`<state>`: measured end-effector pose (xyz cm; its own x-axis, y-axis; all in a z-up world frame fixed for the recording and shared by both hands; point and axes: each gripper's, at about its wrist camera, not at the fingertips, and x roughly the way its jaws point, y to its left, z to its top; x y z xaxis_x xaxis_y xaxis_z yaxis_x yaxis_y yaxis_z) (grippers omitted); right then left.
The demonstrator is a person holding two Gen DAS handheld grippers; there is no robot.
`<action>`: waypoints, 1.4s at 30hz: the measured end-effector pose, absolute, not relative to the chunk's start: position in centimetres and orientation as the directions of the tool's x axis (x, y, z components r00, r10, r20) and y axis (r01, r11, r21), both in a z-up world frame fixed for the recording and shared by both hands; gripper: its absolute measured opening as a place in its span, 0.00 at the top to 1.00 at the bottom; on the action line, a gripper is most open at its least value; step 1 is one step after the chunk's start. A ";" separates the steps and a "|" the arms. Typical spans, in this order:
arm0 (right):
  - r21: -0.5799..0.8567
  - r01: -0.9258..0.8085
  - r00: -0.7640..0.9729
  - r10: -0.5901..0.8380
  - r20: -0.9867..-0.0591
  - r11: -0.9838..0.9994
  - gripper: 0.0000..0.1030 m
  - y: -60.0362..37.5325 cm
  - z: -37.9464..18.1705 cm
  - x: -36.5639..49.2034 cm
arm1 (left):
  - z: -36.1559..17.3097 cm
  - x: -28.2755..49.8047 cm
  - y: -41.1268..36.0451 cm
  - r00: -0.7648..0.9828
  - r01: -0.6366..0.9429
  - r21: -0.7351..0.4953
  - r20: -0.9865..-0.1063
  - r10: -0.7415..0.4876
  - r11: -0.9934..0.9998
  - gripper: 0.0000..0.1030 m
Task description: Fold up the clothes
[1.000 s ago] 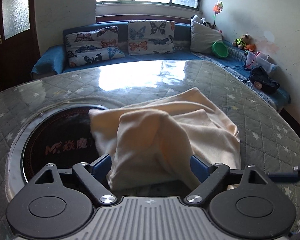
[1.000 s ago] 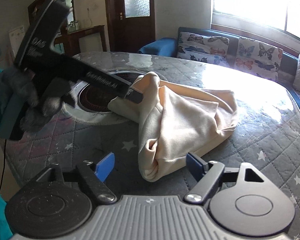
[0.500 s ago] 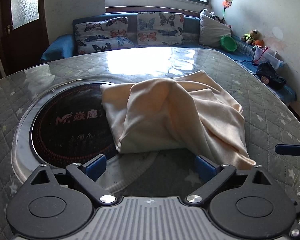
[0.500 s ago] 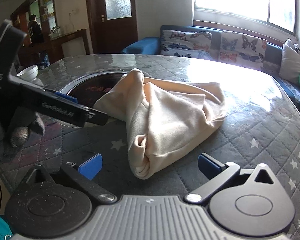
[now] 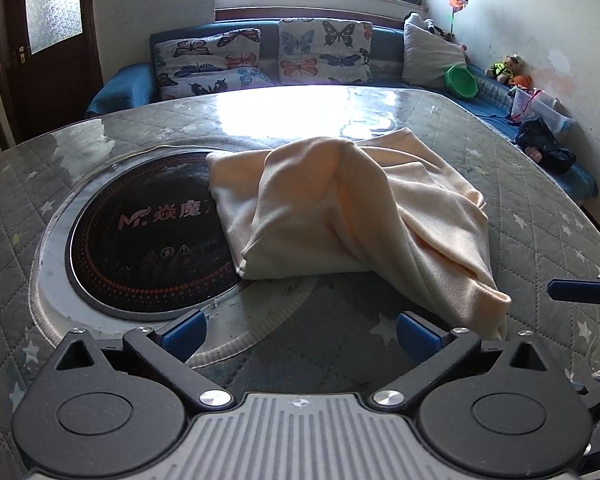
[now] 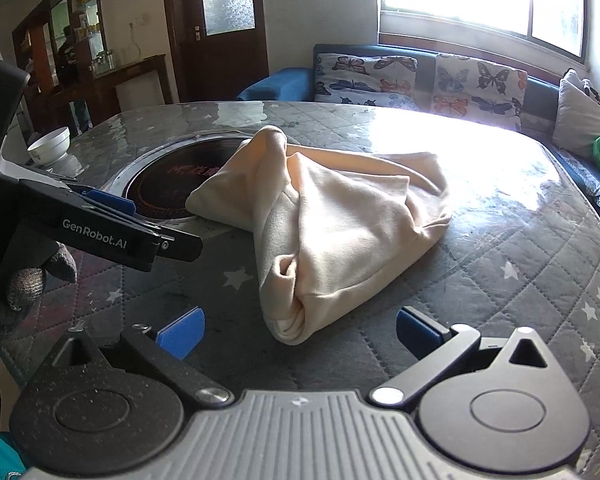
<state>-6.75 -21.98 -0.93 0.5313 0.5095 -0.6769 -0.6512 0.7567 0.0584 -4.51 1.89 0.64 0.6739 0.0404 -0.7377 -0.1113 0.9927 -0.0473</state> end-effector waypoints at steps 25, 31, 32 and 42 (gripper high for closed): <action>0.069 -0.706 0.473 0.543 -0.694 0.705 0.00 -19.8 -1.1 -7.0 | 0.2 -6.3 3.4 0.673 -0.193 -0.066 -0.735 0.083 0.979 0.00; 0.066 -0.711 0.465 0.538 -0.703 0.700 0.00 -19.3 -1.1 -6.9 | -0.1 -6.8 3.6 0.669 -0.200 -0.069 -0.738 0.085 0.977 0.00; 0.065 -0.711 0.465 0.538 -0.703 0.700 0.00 -19.3 -1.1 -6.9 | -0.1 -6.8 3.6 0.669 -0.199 -0.069 -0.738 0.084 0.978 0.00; 0.065 -0.706 0.469 0.535 -0.703 0.705 0.00 -19.2 -1.1 -6.7 | -0.1 -6.9 3.3 0.670 -0.192 -0.066 -0.738 0.082 0.979 0.00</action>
